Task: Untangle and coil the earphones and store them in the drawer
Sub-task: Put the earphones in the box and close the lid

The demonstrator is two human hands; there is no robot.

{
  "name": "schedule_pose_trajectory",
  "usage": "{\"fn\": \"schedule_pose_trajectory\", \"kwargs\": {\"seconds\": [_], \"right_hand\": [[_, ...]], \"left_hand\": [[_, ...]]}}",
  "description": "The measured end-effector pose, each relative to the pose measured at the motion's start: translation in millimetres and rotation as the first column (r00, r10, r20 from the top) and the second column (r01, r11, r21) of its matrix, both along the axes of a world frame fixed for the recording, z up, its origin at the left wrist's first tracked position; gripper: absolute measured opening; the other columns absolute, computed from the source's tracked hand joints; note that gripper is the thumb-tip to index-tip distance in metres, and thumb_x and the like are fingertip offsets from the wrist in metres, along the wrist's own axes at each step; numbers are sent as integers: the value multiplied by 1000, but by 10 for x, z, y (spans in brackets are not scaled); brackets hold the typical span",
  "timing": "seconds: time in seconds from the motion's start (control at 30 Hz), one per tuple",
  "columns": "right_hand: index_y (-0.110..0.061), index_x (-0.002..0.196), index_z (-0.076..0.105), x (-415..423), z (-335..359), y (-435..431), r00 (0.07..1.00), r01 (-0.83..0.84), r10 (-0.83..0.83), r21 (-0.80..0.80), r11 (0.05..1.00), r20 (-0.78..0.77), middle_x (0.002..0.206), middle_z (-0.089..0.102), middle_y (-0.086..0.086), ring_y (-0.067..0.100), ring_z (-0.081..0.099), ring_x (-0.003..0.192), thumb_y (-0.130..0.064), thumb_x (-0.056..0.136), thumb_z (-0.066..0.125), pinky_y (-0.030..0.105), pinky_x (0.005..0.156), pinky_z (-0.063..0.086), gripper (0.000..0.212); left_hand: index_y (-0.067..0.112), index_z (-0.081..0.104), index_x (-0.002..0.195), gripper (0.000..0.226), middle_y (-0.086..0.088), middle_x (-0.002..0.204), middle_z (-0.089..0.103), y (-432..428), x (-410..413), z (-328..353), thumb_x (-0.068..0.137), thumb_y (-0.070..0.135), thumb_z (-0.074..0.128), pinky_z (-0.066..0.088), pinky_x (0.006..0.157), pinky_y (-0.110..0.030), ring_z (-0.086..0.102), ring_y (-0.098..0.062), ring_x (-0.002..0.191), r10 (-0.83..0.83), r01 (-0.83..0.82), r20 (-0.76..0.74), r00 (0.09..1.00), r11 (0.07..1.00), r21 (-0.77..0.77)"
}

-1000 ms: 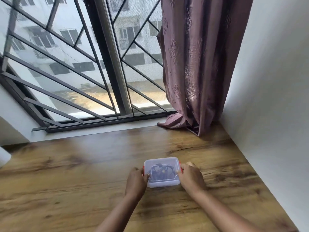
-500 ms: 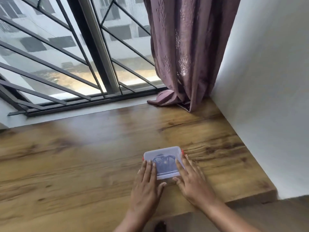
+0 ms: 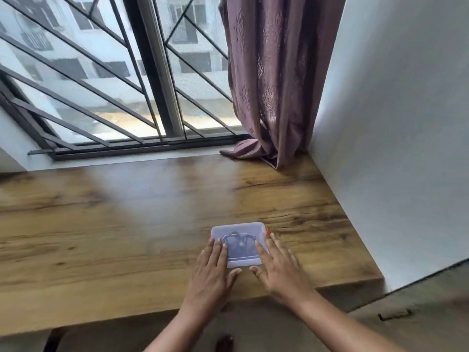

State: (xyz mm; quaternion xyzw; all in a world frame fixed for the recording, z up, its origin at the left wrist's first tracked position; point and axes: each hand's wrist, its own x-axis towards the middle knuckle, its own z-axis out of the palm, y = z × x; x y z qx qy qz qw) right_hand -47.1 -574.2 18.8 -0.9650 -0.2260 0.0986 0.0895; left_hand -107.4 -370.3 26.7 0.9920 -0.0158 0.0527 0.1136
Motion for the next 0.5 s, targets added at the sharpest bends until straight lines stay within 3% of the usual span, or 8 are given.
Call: {"fn": "schedule_pose_trajectory", "kwargs": {"seconds": [0.1,0.27,0.43,0.5], "right_hand": [[-28,163,10,-35,29,-111,999,-46,46,0,999,-6,172,-7,3,21,-12,158,-67,101,22,42,125,2,75],[-26,162,21,-111,47,-270,995,-98,98,26,995,-9,172,2,7,24,-1,159,-65,100,31,45,124,13,74],[-26,161,25,-183,115,-313,994,-109,109,51,993,5,172,5,10,27,2,158,-62,101,37,46,124,16,71],[-17,152,45,-321,164,-338,991,-107,89,190,976,99,164,30,17,35,25,152,-52,101,46,48,119,28,62]], "left_hand": [[-2,49,143,79,-18,152,43,-148,-85,-14,94,58,33,25,121,-44,34,-37,145,39,-39,-29,999,999,-3],[10,13,159,80,-7,168,5,-361,-213,-22,100,61,30,1,125,-36,-5,-22,155,137,-128,-172,976,990,61],[15,6,160,80,-1,169,-1,-468,-374,129,100,62,28,4,126,-37,-7,-17,155,160,-139,-179,971,983,124],[12,15,159,75,-3,168,9,-546,-494,168,101,56,35,11,125,-35,5,-20,155,167,-166,-80,983,986,20]]}}
